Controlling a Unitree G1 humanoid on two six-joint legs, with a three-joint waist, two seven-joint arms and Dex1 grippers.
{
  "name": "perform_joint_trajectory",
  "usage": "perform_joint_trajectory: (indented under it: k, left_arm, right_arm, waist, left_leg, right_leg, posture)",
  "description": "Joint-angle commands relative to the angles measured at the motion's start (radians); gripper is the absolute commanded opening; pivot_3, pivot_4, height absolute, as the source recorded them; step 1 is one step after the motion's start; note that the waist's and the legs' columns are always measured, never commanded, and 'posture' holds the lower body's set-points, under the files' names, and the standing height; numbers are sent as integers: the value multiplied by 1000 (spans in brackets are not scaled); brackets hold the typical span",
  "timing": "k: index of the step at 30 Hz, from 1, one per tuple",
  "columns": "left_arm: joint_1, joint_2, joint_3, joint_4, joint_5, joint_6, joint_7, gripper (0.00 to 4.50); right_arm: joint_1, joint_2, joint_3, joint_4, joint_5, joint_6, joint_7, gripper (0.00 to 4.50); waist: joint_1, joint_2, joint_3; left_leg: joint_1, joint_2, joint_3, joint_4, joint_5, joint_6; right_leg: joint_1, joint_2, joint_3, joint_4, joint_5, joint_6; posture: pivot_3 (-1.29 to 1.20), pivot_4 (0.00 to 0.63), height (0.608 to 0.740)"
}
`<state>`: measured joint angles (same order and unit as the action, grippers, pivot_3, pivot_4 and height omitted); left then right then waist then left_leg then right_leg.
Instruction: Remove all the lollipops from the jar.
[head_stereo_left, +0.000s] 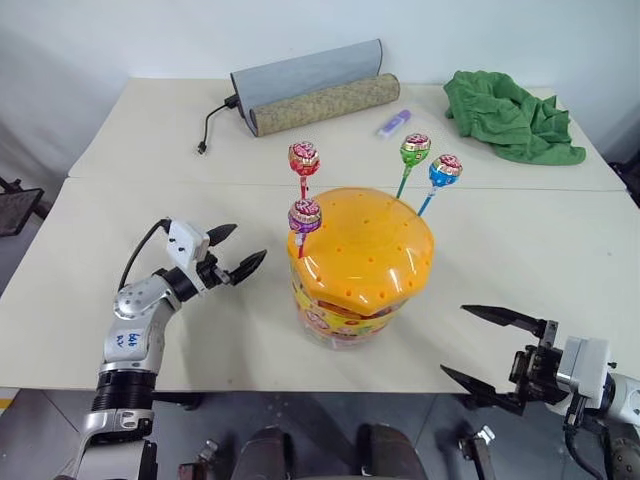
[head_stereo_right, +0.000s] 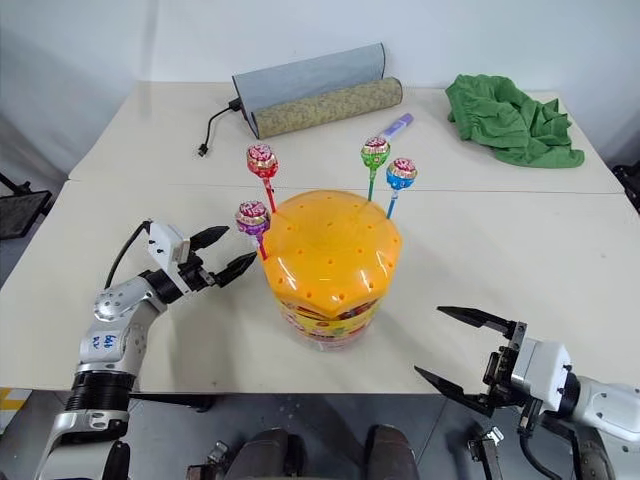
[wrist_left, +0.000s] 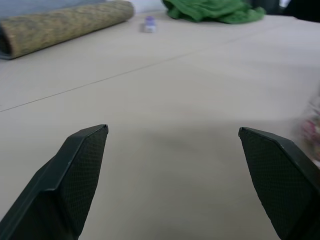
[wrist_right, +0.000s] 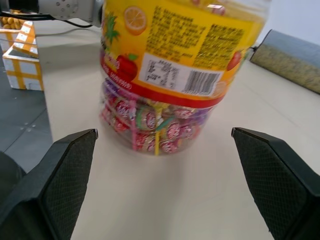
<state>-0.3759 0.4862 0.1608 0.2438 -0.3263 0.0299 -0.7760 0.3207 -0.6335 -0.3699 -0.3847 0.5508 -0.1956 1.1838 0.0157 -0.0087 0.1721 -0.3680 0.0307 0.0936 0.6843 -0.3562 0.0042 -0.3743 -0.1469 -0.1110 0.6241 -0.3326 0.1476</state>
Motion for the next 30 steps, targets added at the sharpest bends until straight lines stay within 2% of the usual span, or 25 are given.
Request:
perform_joint_trajectory:
  k: [1,6,10,12,15,17,21,25,30]
  left_arm:
    - [35,64,51,-18,-33,-31,-74,4439]
    - [124,233,186,-6,-194,118,-255,4439]
    - [184,363,305,97,-296,268,-389,4439]
    - [173,411,306,118,-327,338,-461,4439]
    - [90,443,279,103,-365,396,-552,4439]
    - [51,457,260,30,-413,467,-609,4439]
    - [75,545,263,-212,-540,628,-719,4439]
    - [30,554,281,-360,-597,629,-709,4439]
    - [-74,419,206,-490,-666,647,-569,4439]
  right_arm:
    - [-11,-7,-26,-34,61,8,-11,4500]
    - [-90,-12,-107,-152,286,157,-191,4500]
    - [-95,-94,-247,-276,487,258,-252,4500]
    - [-97,-141,-285,-317,560,297,-240,4500]
    - [-111,-165,-270,-343,574,303,-165,4500]
    - [-127,-159,-240,-355,568,294,-104,4500]
    - [-152,-147,-205,-378,610,311,-68,4500]
    - [-166,-148,-197,-315,602,313,24,4500]
    - [-164,-144,-233,-218,539,303,65,4500]
  waist:
    - [3,0,0]
    - [-15,1,1]
    - [-10,1,1]
    - [-4,1,1]
    - [14,-3,1]
    - [17,-4,1]
    - [3,-7,3]
    - [-8,-5,4]
    - [5,-5,4]
  left_leg:
    - [0,0,0,0,0,0]
    - [0,1,-3,-1,0,0]
    - [0,1,-6,0,0,0]
    - [0,1,-6,-1,-1,1]
    - [0,0,-4,0,-1,1]
    - [-1,0,-3,1,-1,1]
    - [-2,0,-3,1,-1,1]
    - [0,1,-4,0,-1,0]
    - [0,0,-4,1,-1,1]
  right_leg:
    - [0,0,0,0,0,0]
    - [-1,0,0,1,0,0]
    - [-1,-1,0,1,0,0]
    - [-1,-1,0,1,0,0]
    - [0,-1,-1,0,0,0]
    - [1,-1,-2,1,0,0]
    - [0,-1,-1,1,0,0]
    - [-1,-1,1,1,0,0]
    - [0,-1,3,1,0,0]
  posture:
    - [0,150,740]
    - [0,150,740]
    - [0,150,740]
    - [0,150,740]
    - [0,150,740]
    - [0,150,740]
    - [0,150,740]
    - [0,150,740]
    - [0,150,740]
